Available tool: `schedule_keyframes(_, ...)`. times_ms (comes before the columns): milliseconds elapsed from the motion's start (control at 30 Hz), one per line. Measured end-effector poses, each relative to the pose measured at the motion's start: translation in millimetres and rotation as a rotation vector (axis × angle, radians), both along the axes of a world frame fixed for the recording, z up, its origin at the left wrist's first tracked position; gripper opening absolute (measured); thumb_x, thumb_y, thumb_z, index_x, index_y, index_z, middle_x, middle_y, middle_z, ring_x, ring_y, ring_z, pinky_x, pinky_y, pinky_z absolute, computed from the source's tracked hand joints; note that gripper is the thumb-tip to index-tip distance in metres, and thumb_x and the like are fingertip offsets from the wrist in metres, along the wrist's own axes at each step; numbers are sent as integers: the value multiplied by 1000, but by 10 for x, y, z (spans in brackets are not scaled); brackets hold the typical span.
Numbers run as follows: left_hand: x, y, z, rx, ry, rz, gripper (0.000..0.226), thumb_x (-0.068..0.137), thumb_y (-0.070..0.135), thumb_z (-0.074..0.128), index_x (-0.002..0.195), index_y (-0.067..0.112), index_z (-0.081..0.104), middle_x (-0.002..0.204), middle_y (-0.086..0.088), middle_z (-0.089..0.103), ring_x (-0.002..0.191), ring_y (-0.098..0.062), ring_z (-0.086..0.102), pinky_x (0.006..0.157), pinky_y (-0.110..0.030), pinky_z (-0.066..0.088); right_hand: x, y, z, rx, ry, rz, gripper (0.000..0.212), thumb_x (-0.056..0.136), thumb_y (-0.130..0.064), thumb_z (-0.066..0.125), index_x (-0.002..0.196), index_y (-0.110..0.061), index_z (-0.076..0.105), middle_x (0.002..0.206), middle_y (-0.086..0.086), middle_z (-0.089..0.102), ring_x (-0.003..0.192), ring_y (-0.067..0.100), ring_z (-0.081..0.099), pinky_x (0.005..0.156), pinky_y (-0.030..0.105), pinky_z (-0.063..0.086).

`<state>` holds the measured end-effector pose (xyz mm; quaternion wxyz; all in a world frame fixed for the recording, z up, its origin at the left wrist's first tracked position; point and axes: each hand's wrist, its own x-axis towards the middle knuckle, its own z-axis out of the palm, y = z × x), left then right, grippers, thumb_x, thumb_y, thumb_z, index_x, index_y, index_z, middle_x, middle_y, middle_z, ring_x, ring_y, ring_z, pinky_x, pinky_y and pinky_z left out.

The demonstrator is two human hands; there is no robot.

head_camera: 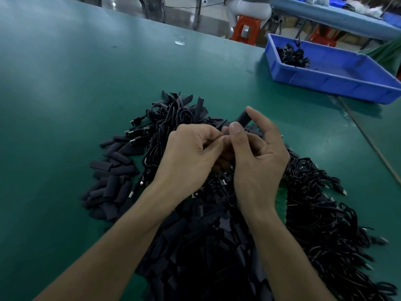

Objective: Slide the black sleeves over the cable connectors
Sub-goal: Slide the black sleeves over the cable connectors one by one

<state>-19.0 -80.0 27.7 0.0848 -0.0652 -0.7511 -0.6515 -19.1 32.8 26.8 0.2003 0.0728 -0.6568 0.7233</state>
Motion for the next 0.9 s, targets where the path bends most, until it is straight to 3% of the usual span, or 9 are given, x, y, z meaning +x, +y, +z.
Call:
schedule_keyframes(200, 1, -10, 6, 28, 13, 13, 17, 96, 21, 68, 84, 13, 76, 68, 2, 75, 60, -10, 72, 55, -16, 54, -34, -14, 22, -12, -36, 39, 26, 98, -14, 63, 115, -34, 65, 76, 2, 75, 67, 13, 70, 61, 29, 59)
schedule_keyframes(367, -21, -138, 112, -89, 98, 98, 15, 95, 25, 68, 81, 26, 71, 68, 11, 74, 57, -6, 70, 53, -15, 52, -149, 239, 57, 195, -25, 93, 29, 104, -25, 49, 122, -47, 57, 80, 2, 76, 75, 15, 74, 71, 29, 60)
schedule_keyframes(433, -42, -236, 166, -135, 180, 224, 15, 95, 32, 68, 80, 31, 70, 70, 16, 74, 58, -8, 69, 53, -19, 52, -224, 377, 22, 336, -127, 98, 32, 104, -21, 53, 123, -46, 54, 80, -4, 77, 77, 9, 74, 75, 22, 59)
schedule_keyframes(533, -83, -345, 212, -166, 262, 419, 21, 93, 40, 66, 76, 29, 73, 67, 6, 72, 60, -16, 64, 57, -30, 50, -341, 561, -43, 773, -249, 81, 23, 99, -23, 62, 121, -28, 67, 89, -15, 70, 87, 0, 68, 80, 9, 53)
schedule_keyframes(600, -133, -383, 231, -208, 274, 496, 23, 92, 40, 65, 75, 27, 73, 61, 3, 67, 53, -9, 56, 52, -20, 43, -370, 586, -60, 973, -300, 116, 27, 97, -35, 63, 120, -21, 69, 95, -12, 66, 88, 4, 64, 72, 4, 47)
schedule_keyframes(667, -215, -404, 279, -265, 245, 553, 25, 92, 42, 65, 70, 30, 68, 57, 12, 61, 51, -2, 51, 50, -13, 37, -369, 533, -84, 1110, -357, 181, 35, 95, -50, 61, 111, -20, 71, 93, -8, 69, 82, 9, 64, 75, 24, 55)
schedule_keyframes(733, -337, -431, 313, -344, 186, 598, 25, 91, 46, 63, 71, 32, 66, 58, 18, 59, 57, -1, 57, 56, -18, 42, -369, 456, -105, 1232, -390, 210, 31, 94, -50, 64, 98, -20, 71, 86, -4, 69, 79, 17, 65, 77, 40, 57)
schedule_keyframes(800, -488, -460, 311, -430, 109, 606, 26, 91, 47, 63, 74, 29, 70, 63, 17, 60, 70, -14, 64, 68, -27, 49, -389, 437, -124, 1213, -370, 242, 14, 93, -37, 70, 91, -23, 67, 85, -5, 66, 79, 17, 63, 73, 36, 54)
schedule_keyframes(900, -675, -513, 258, -537, -78, 586, 30, 88, 48, 68, 66, 29, 61, 73, 7, 62, 81, -23, 65, 72, -35, 47, -391, 500, -130, 1031, -348, 289, 12, 95, -30, 66, 88, -28, 58, 84, -8, 62, 71, 5, 59, 60, 19, 41)
